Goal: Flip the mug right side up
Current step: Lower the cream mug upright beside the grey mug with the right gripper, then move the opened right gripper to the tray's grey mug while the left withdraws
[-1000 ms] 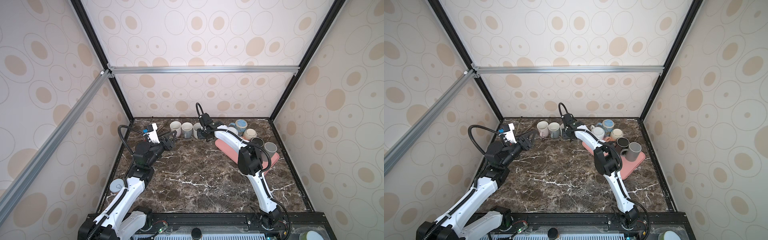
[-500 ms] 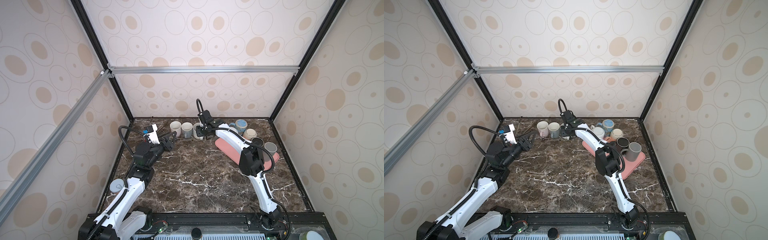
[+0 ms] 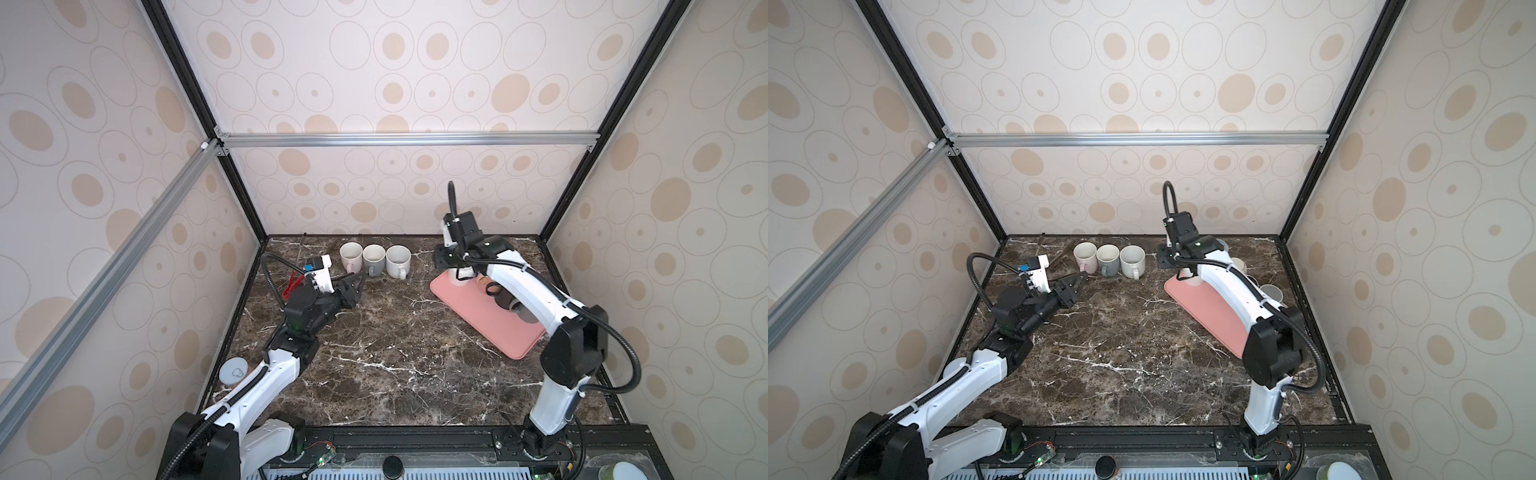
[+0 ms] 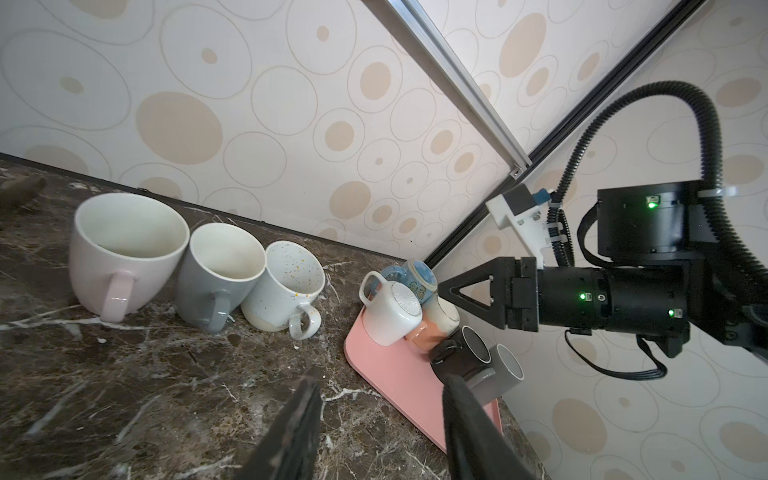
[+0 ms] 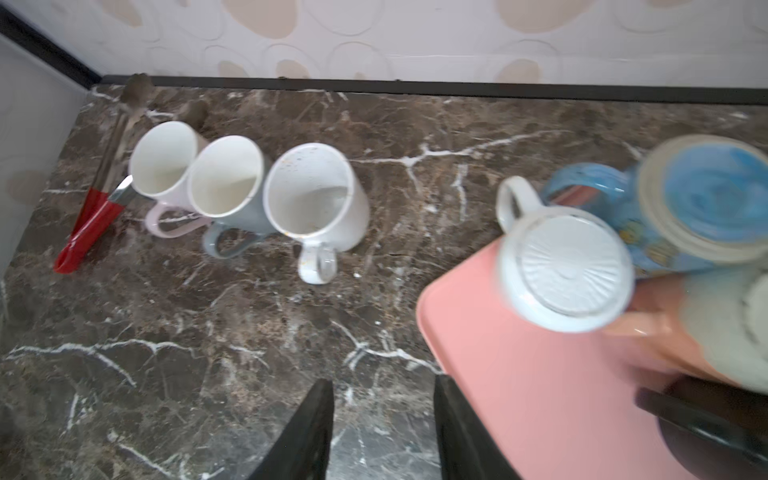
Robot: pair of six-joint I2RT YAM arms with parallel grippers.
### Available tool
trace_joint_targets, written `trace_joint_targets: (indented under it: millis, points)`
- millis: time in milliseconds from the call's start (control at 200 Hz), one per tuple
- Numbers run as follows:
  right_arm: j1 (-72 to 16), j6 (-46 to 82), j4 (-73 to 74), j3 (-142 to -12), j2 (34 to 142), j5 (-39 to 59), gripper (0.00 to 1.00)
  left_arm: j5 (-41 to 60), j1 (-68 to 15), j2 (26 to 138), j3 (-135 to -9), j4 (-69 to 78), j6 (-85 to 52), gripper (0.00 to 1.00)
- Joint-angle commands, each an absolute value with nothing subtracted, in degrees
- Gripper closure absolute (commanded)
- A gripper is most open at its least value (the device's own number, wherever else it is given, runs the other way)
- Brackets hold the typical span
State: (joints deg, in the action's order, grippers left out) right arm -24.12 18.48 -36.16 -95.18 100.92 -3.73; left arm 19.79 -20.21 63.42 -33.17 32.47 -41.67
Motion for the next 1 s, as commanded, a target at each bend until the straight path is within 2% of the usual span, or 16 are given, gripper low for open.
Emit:
trace_joint_targets:
  millis: [0,205,300,460,740,995]
  points:
    - [-18.5,17.04,-36.96,-88.68,93.68,-5.85,0.57,17.34,-24.15,66.04,-36.35,34.94,-40.23,0.52]
    - [-4.97,14.54,-38.41,-77.98,83.63,-6.56,0.54,15.25,-30.84,72.64,-39.25,37.06,-39.61,0.52]
    - [-0.2,14.01,-38.41,-75.76,82.49,-7.01,0.51,15.51,-32.98,75.63,-40.83,38.27,-39.9,0.52]
    - [6.66,18.51,-35.28,-72.72,82.77,-2.09,0.46,16.26,-36.36,79.54,-43.94,38.66,-39.82,0.52]
    - [12.74,21.12,-32.83,-73.02,87.29,-5.54,0.41,19.01,-41.33,87.68,-47.97,39.32,-40.16,0.52]
    - [14.19,19.06,-30.76,-75.09,92.53,-11.4,0.4,22.78,-42.41,92.97,-51.1,39.73,-40.19,0.51]
